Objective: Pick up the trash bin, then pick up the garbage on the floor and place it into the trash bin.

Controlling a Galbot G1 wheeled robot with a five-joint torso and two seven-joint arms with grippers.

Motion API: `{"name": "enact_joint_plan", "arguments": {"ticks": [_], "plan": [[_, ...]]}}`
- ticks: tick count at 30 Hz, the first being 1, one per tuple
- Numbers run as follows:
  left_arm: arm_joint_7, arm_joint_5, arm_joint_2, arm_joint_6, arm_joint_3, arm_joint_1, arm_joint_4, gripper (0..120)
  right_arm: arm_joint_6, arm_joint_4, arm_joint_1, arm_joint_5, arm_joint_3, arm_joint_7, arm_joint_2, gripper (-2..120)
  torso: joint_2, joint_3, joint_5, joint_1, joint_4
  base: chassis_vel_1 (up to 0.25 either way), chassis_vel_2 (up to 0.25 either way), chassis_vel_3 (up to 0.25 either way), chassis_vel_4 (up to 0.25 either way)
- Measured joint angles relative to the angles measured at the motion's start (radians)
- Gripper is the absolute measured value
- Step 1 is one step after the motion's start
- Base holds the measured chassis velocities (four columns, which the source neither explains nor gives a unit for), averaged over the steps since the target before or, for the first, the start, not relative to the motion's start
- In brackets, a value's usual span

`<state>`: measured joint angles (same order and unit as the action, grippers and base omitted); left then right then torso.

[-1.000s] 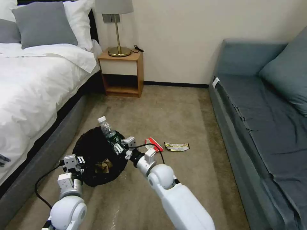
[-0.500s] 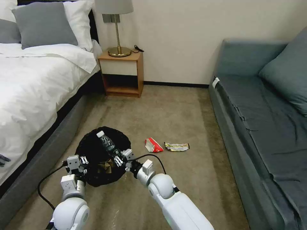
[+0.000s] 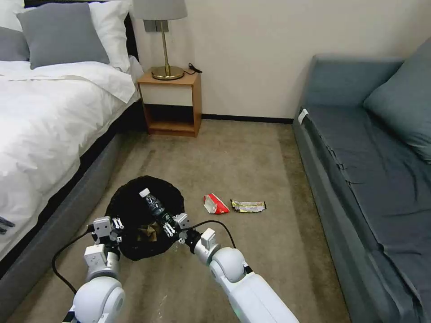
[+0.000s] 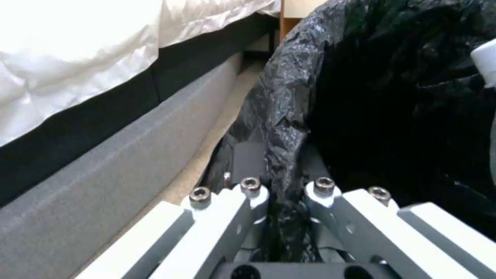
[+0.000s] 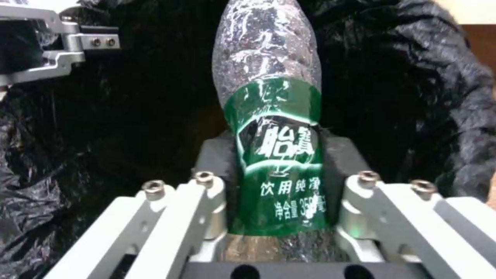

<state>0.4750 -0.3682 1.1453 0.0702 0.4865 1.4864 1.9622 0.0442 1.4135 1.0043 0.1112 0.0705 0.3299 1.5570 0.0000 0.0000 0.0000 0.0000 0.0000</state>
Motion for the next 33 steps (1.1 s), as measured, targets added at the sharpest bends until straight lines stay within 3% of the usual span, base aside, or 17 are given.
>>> {"name": "enact_joint_plan", "arguments": {"ticks": [10,17,21,33], "plan": [[-0.002,-0.001,0.010,-0.005,-0.005,0.003,-0.003,2,0.004,-0.008,0.005,-0.015,-0.008,-0.002,0.012,64,0.000,0.000,0.0000,0.000,0.0000,0.000,0.000,0.000,0.000],[-0.002,0.000,0.012,-0.012,-0.005,0.006,-0.006,2,0.004,-0.003,0.012,-0.022,-0.018,-0.002,0.014,94,0.000,0.000,0.0000,0.000,0.0000,0.000,0.000,0.000,0.000],[-0.002,0.000,0.012,-0.015,-0.002,0.008,-0.007,2,0.011,0.005,0.014,-0.024,-0.025,-0.007,0.019,99,0.000,0.000,0.0000,0.000,0.0000,0.000,0.000,0.000,0.000],[-0.004,-0.001,0.007,-0.024,0.009,0.011,-0.015,2,0.017,0.037,0.004,0.008,-0.067,-0.069,0.032,100,0.000,0.000,0.0000,0.000,0.0001,0.000,0.000,0.000,0.000]]}}
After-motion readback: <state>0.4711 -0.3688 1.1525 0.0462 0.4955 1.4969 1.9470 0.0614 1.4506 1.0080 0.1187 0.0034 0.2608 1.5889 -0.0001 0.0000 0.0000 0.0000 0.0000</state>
